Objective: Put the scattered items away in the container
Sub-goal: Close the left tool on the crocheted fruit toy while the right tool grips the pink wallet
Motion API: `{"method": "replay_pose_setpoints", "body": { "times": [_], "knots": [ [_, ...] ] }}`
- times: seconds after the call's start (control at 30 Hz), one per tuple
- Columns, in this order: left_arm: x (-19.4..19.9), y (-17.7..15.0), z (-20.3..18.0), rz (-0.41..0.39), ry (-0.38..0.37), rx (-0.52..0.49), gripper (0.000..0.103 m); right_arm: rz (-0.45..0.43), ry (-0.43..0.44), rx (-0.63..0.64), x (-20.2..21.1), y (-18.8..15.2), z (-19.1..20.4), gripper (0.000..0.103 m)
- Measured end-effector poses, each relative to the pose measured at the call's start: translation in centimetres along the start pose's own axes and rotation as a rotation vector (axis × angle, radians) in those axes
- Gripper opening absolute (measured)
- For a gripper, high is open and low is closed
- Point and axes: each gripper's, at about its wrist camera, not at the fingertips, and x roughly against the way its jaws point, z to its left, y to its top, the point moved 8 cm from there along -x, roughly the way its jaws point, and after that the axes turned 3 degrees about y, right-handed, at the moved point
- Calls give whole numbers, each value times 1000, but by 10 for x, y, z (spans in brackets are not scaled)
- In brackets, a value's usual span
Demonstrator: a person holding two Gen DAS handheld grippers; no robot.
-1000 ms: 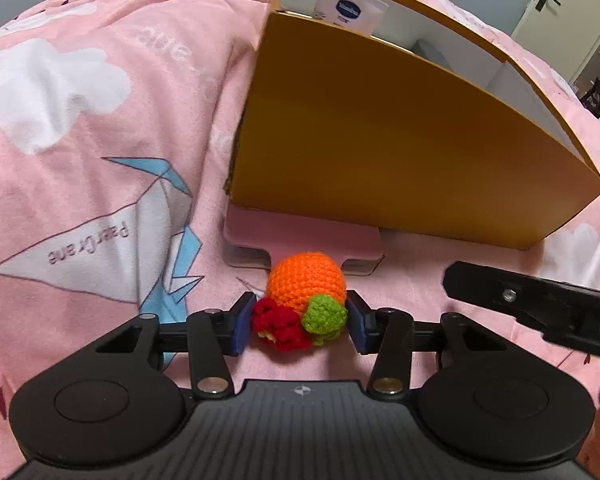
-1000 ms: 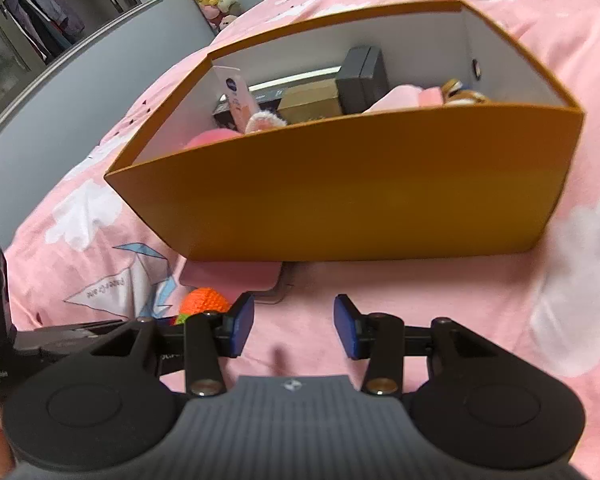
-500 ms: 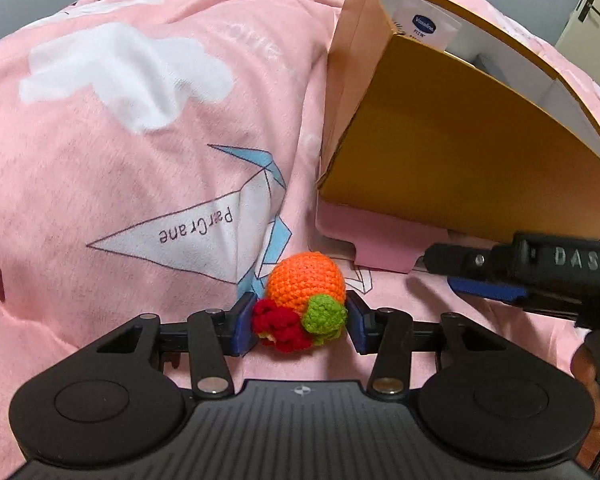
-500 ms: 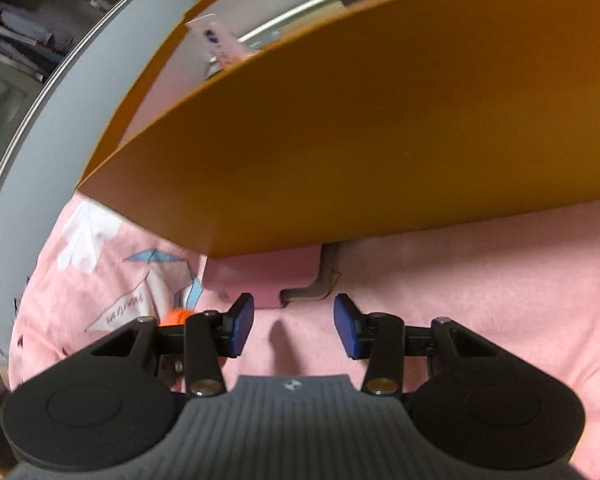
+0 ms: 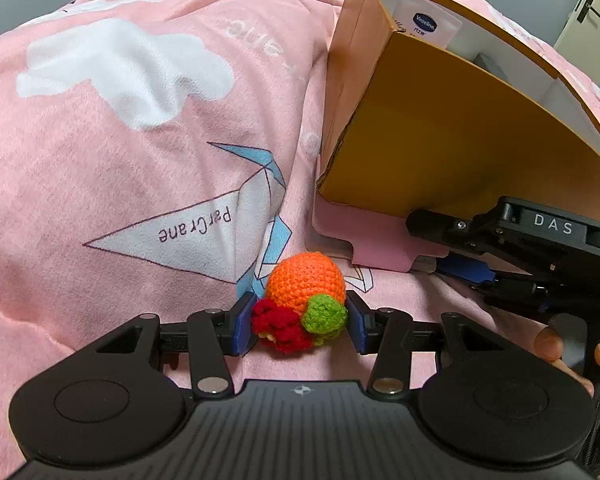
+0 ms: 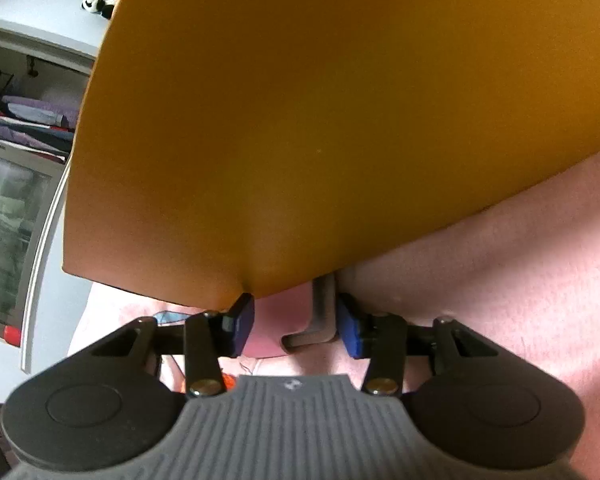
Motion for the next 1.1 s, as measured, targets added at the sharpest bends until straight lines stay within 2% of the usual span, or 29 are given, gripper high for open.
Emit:
{"method": "replay_pose_setpoints", "body": {
  "times": [0.07, 0.1, 0.13, 0.2, 0.4, 0.6, 0.73, 0.83, 0.87, 0.97, 1.1],
  "knots": [
    [0, -1, -3, -1, 4, -3, 54, 0, 7, 6, -3, -1, 1, 47],
    [-2, 1, -4, -1, 6, -4, 54, 2, 4, 10, -5, -2, 1, 39],
    [-1, 1, -5, -3, 6, -4, 54, 2, -1, 12, -5, -2, 1, 38],
    [0, 1, -5, -7, 3, 1, 54, 0, 1, 8, -2, -4, 2, 29],
    [11, 0, -6, -28, 2, 2, 54, 42, 8, -36, 9, -17, 7, 20],
    [27, -2, -7, -38, -16, 3, 54, 71, -7, -77, 32, -37, 12, 18],
    [31, -8, -12, -36, -49, -23, 54, 75, -33, -58, 54, -42, 19, 17],
    [31, -12, -20, -24, -69, -53, 54, 64, -78, -48, 73, -39, 17, 17],
    [19, -11, -22, -16, -78, -61, 54, 63, -90, -51, 77, -43, 15, 17],
    [19, -18, -32, 5, -101, -91, 54, 86, -126, -79, 97, -50, 3, 19],
    [24, -28, -42, 39, -78, -144, 54, 97, -223, -46, 124, -56, -14, 21]
  ]
}}
